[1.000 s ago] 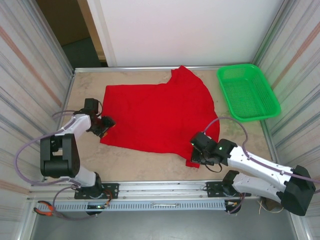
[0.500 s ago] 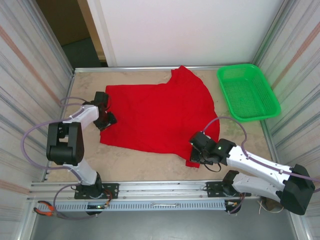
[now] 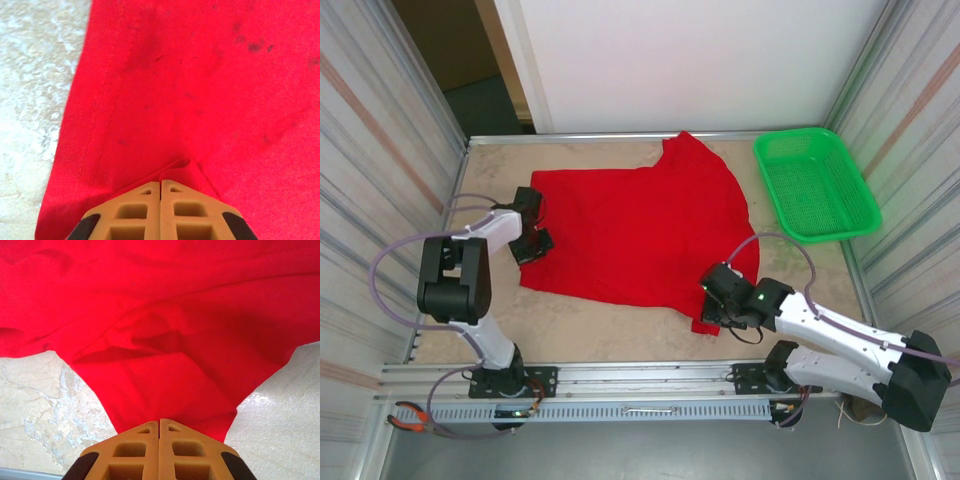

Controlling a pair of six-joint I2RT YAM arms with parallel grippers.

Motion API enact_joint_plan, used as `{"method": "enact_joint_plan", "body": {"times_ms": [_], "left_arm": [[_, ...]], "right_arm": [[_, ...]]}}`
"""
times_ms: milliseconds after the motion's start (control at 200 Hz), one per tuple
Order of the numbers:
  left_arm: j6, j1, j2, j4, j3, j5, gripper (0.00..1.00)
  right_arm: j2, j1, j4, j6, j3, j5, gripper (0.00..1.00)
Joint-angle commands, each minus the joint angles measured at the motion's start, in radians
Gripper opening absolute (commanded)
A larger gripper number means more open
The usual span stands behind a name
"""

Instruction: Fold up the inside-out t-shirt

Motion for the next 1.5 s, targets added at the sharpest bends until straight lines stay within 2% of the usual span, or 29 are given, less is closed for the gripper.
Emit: {"method": "enact_joint_plan", "body": {"times_ms": [0, 215, 426, 711, 1027, 1217, 1368, 1493], "left_arm": [[0.019, -0.004, -0.088, -0.056, -0.009, -0.049, 0.00], [0.005, 0.005, -0.348, -0.132, -0.046, -0.033, 0.00], [-0.021, 0.036, -0.591, -0.212, -0.115, -0.002, 0.00], [-0.043, 0.105, -0.770, -0.286, -0.153, 0.028, 0.00], [-0.061, 0.105, -0.837, -0.347, -0.076, 0.053, 0.00], [-0.058, 0.106, -0.864, -0.353, -0.068, 0.061, 0.00], [-0.046, 0.115, -0.783, -0.289, -0.073, 0.070, 0.00], [-0.036, 0.125, -0.656, -0.198, -0.060, 0.069, 0.00]], "right_arm": [[-0.021, 0.009, -0.043, 0.033, 0.019, 0.026, 0.00], [-0.027, 0.008, -0.092, -0.011, 0.098, 0.035, 0.00], [-0.038, -0.006, -0.217, -0.131, 0.241, 0.089, 0.00], [-0.084, -0.079, -0.363, -0.258, 0.389, 0.124, 0.00], [-0.064, -0.121, -0.434, -0.368, 0.547, 0.085, 0.00], [-0.045, -0.117, -0.434, -0.388, 0.548, 0.047, 0.00], [0.026, -0.131, -0.428, -0.467, 0.546, 0.040, 0.00], [0.148, -0.197, -0.382, -0.575, 0.559, 0.009, 0.00]]}}
